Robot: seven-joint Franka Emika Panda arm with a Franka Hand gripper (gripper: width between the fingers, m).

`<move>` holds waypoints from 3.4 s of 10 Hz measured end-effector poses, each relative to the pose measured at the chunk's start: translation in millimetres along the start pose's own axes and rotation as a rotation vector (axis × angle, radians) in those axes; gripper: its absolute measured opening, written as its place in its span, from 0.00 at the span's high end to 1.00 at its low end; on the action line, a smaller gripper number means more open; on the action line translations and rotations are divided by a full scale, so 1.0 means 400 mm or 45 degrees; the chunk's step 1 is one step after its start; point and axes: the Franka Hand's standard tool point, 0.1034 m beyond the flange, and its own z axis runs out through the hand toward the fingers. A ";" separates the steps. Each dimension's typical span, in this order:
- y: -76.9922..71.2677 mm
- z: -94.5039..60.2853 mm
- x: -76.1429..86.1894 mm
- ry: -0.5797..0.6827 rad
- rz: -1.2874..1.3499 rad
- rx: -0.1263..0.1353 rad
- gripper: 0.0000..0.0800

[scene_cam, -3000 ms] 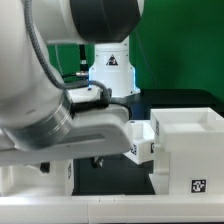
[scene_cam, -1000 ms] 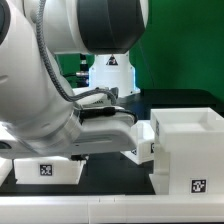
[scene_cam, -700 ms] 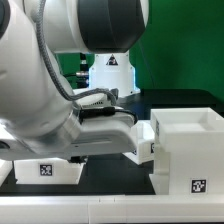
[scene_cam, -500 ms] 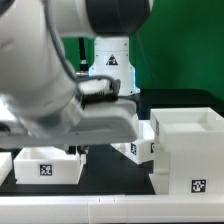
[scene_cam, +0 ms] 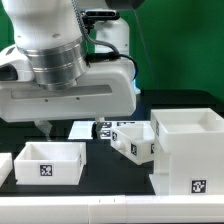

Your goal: Assemble drawer

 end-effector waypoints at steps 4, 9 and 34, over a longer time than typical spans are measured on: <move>0.009 0.050 -0.045 0.035 0.012 -0.013 0.19; 0.008 0.124 -0.070 0.088 0.061 -0.018 0.19; -0.051 0.156 -0.097 0.185 -0.136 -0.026 0.95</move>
Offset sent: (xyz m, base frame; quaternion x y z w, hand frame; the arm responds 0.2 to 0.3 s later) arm -0.0587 -0.0112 -0.0181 -0.0587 0.0257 0.0222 0.9977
